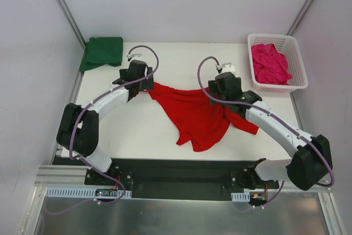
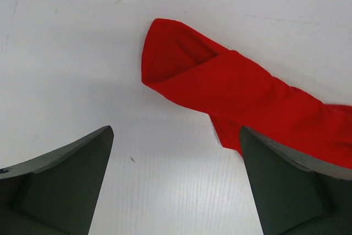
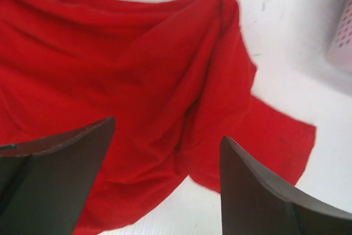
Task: Fold and stack the t-shirts
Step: Flatten out the tshirt
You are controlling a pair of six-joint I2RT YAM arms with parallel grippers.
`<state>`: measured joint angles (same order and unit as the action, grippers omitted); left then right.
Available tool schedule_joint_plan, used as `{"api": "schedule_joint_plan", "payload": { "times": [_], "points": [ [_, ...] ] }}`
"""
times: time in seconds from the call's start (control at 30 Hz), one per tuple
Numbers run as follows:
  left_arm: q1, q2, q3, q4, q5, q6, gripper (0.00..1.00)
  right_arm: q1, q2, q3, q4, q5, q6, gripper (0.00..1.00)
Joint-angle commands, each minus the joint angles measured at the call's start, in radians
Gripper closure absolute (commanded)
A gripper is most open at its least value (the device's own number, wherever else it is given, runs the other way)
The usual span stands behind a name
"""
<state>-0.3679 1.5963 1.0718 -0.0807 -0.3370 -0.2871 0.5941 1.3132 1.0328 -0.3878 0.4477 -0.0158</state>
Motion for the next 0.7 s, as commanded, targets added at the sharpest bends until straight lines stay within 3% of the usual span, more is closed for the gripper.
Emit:
{"api": "schedule_joint_plan", "payload": {
  "times": [0.0,0.3,0.67],
  "points": [
    [-0.017,-0.022,-0.012,0.021,0.027,0.025,0.01,0.068,-0.087,-0.069,-0.101,-0.098,0.065,0.19],
    [-0.019,-0.009,-0.021,0.022,0.026,0.017,0.01,0.289,-0.15,-0.189,-0.108,-0.093,0.166,0.2],
    [-0.019,-0.006,-0.03,0.024,0.023,0.017,0.01,0.509,-0.045,-0.204,-0.088,-0.041,0.275,0.21]
  ]
}}
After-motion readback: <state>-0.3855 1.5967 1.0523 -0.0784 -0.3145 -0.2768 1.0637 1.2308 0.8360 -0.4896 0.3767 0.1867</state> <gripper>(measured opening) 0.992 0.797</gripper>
